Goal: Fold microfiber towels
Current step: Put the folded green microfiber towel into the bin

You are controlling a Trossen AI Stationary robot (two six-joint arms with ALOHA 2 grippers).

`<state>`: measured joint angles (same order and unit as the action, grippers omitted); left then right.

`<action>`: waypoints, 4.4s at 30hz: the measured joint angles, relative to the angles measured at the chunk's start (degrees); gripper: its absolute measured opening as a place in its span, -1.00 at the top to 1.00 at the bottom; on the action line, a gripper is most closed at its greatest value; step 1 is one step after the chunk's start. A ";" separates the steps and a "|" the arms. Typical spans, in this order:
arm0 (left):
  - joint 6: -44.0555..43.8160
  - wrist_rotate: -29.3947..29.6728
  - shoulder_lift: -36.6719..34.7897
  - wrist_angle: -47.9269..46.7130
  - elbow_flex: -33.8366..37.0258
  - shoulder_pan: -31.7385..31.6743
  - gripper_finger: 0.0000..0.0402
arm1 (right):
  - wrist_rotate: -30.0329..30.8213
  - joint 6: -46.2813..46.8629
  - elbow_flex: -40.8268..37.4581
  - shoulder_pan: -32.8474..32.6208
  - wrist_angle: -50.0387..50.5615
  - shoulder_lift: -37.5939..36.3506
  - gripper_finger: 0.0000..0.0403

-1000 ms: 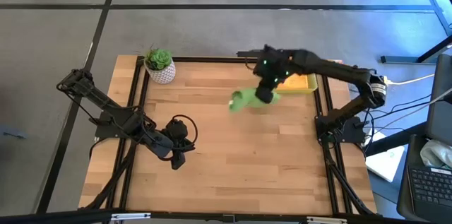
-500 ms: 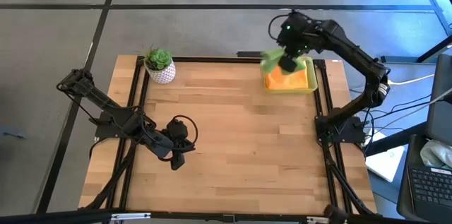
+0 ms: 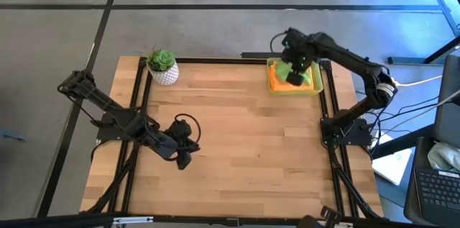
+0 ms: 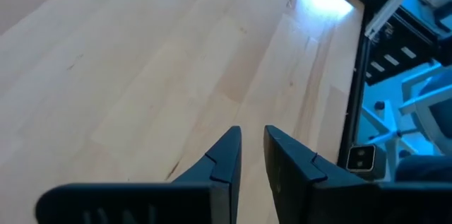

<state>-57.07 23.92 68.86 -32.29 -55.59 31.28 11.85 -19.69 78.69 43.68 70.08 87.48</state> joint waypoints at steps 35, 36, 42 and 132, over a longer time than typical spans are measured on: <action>2.20 -5.61 0.00 0.21 0.00 -5.83 0.72 | -17.28 4.01 -0.06 0.70 -1.69 -0.46 0.15; 2.20 -5.61 0.00 0.21 0.00 -5.83 0.72 | -17.08 3.96 -0.11 0.90 -1.72 -0.46 0.13; 2.13 -5.60 0.00 0.21 0.00 -5.67 0.72 | 1.15 3.28 -2.77 3.60 -1.40 -0.46 0.11; -2.61 -9.06 0.00 1.92 0.00 -5.61 0.72 | -21.61 27.03 -1.54 13.46 -6.73 16.02 0.62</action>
<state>-59.68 14.86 68.86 -30.37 -55.59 25.67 -9.76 7.34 77.15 57.15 63.35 103.50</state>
